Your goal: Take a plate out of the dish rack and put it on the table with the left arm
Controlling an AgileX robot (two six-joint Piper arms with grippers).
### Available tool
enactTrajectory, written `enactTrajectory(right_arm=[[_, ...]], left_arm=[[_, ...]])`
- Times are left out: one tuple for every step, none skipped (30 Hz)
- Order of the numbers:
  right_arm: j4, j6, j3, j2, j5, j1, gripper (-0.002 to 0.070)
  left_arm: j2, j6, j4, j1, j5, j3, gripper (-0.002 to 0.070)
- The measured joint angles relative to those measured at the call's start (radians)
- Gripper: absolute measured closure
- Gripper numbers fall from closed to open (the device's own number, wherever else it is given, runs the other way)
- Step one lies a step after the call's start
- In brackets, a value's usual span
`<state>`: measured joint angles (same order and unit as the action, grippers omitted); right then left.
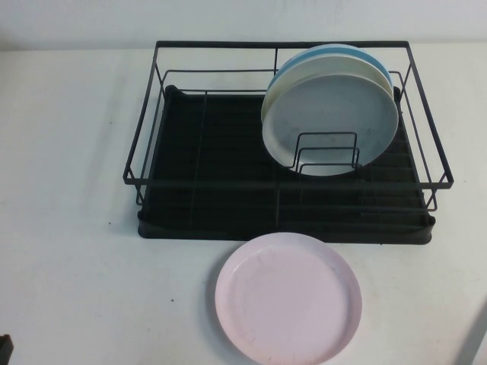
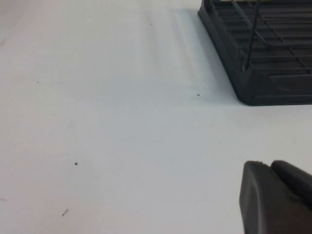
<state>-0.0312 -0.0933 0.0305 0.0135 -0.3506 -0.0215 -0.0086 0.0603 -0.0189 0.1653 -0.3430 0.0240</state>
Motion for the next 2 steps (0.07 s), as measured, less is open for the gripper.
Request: enactTrajectory(right_arm=[[0.0, 0.0, 0.0, 0.0, 0.0, 0.0, 0.0696], [0.0, 0.0, 0.0, 0.0, 0.0, 0.0, 0.0696]], left_arm=[[0.0, 0.0, 0.0, 0.0, 0.0, 0.0, 0.0676], [0.0, 0.0, 0.0, 0.0, 0.0, 0.0, 0.0676]])
